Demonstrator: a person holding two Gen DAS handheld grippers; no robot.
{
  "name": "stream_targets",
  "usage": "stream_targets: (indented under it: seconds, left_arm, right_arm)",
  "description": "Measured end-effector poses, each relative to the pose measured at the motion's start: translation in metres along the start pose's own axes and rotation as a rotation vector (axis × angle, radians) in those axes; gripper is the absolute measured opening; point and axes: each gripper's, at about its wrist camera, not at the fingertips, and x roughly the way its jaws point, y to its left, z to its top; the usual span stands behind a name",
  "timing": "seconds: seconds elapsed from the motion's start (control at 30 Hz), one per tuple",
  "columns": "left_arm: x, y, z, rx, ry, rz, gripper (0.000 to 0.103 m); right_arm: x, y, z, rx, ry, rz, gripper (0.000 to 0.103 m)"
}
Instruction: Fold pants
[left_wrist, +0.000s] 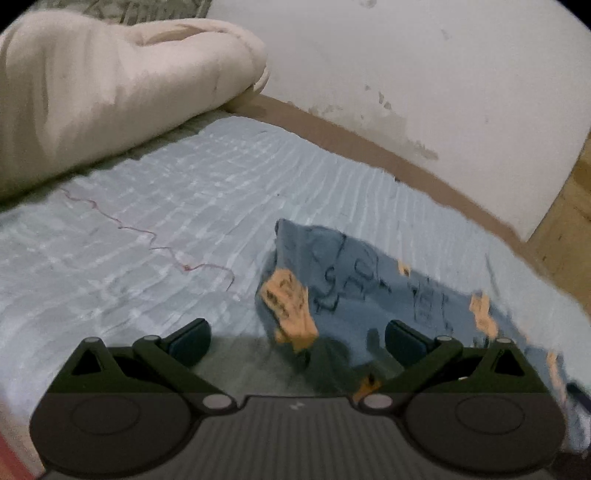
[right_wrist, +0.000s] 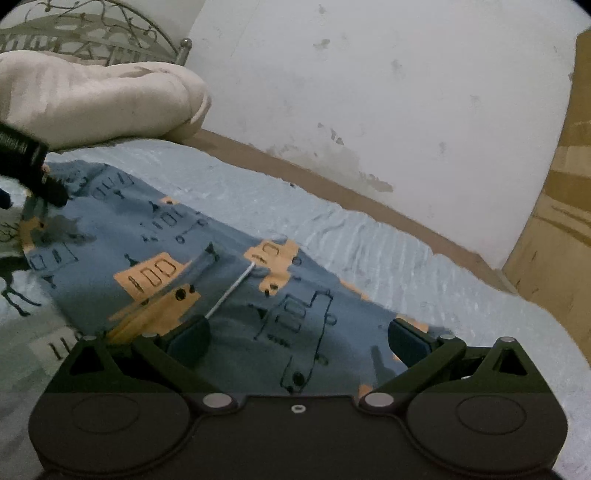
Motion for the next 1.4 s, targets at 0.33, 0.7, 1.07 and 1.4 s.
stream_targets:
  seconds: [0.33, 0.7, 1.07, 1.4]
  left_arm:
    - [0.014, 0.003, 0.001, -0.025, -0.007, -0.026, 0.102]
    - [0.005, 0.013, 0.000, -0.089, -0.023, -0.076, 0.098]
    - [0.003, 0.012, 0.000, -0.081, -0.018, -0.081, 0.097]
    - [-0.006, -0.006, -0.014, -0.021, -0.090, -0.058, 0.073]
  right_arm:
    - [-0.005, 0.011, -0.013, -0.027, -0.057, -0.053, 0.102]
    - [-0.007, 0.013, -0.014, -0.039, -0.075, -0.072, 0.102]
    - [-0.007, 0.016, -0.015, -0.043, -0.083, -0.081, 0.102]
    - [-0.007, 0.015, -0.016, -0.035, -0.084, -0.077, 0.102]
